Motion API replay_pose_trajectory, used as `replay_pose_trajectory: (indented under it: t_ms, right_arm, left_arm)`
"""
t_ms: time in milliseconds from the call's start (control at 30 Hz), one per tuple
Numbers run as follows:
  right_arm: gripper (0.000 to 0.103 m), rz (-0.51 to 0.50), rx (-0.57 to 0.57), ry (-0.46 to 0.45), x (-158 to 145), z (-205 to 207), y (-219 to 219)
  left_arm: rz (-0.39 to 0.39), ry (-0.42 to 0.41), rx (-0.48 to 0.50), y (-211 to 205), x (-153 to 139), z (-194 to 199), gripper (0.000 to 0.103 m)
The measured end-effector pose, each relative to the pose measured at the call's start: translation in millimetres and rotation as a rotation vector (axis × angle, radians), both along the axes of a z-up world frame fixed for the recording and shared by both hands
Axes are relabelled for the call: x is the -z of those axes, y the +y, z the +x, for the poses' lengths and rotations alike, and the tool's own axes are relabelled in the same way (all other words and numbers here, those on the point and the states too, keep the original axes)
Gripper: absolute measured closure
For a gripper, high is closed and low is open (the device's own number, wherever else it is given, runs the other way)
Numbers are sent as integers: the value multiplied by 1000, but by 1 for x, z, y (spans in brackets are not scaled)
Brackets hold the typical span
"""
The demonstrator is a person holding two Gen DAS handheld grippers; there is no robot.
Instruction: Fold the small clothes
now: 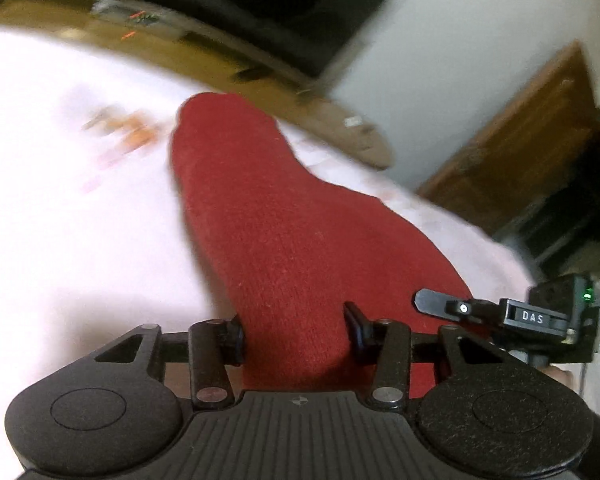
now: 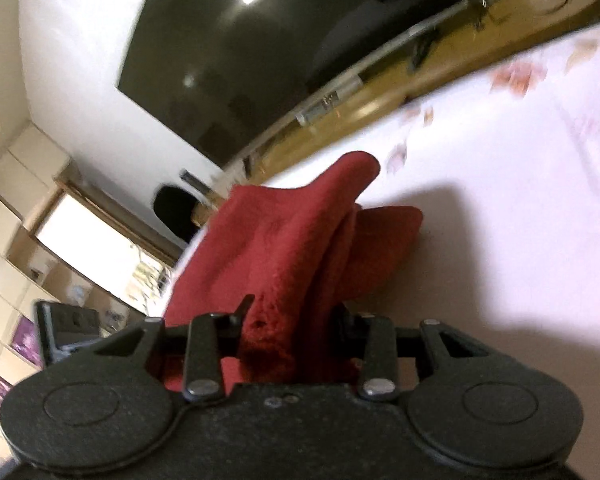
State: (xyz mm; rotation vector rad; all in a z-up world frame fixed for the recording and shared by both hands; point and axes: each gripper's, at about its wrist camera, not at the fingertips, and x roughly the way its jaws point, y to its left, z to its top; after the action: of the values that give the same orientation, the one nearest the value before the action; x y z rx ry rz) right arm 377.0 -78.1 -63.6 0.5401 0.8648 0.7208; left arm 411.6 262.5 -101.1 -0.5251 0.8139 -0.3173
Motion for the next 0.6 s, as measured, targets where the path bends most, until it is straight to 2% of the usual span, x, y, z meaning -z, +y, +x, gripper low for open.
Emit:
replay_pose_trajectory:
  t_ms: [33, 67, 100, 133, 167, 233, 267, 300, 333, 433, 500, 567, 600]
  right_arm:
    - [66, -26, 20, 43, 15, 5, 7]
    - [63, -58, 41, 88, 32, 9, 11]
    - [63, -29, 54, 91, 40, 9, 7]
    - [63, -2, 69, 97, 42, 8, 2]
    - [60, -2, 83, 103, 39, 7, -3]
    - [53, -61, 111, 57, 26, 1, -11]
    - [53, -89, 127, 31, 18, -1, -17]
    - [54, -102, 143, 2, 8, -7, -20]
    - [61, -116, 160, -43, -4, -10, -24]
    - [69, -161, 150, -179, -40, -8, -13]
    - [69, -214, 109, -249, -51, -3, 8]
    - [70, -294, 66, -250, -48, 9, 35]
    - [72, -355, 51, -236, -40, 13, 46]
  left_arm:
    - [-19, 18, -24, 7, 11, 0, 39]
    - [-56, -11, -38, 13, 16, -6, 35]
    - [-63, -23, -56, 16, 16, -11, 31]
    - [-43, -34, -76, 18, 13, -17, 22]
    - [-14, -46, -101, 19, 10, -24, 17]
    - [38, -73, -155, 27, -1, -37, 17]
    - [54, -96, -189, 32, -8, -43, 17]
    - [75, -130, -229, 35, -18, -50, 17]
    - [76, -182, -242, 36, -30, -53, 17]
    - [65, -270, -175, 15, -58, -36, 17]
    - [122, -272, -100, -10, -60, -13, 17]
    - [172, -213, -65, -28, -44, 9, 17]
    - [225, -166, -70, -37, -32, 16, 17]
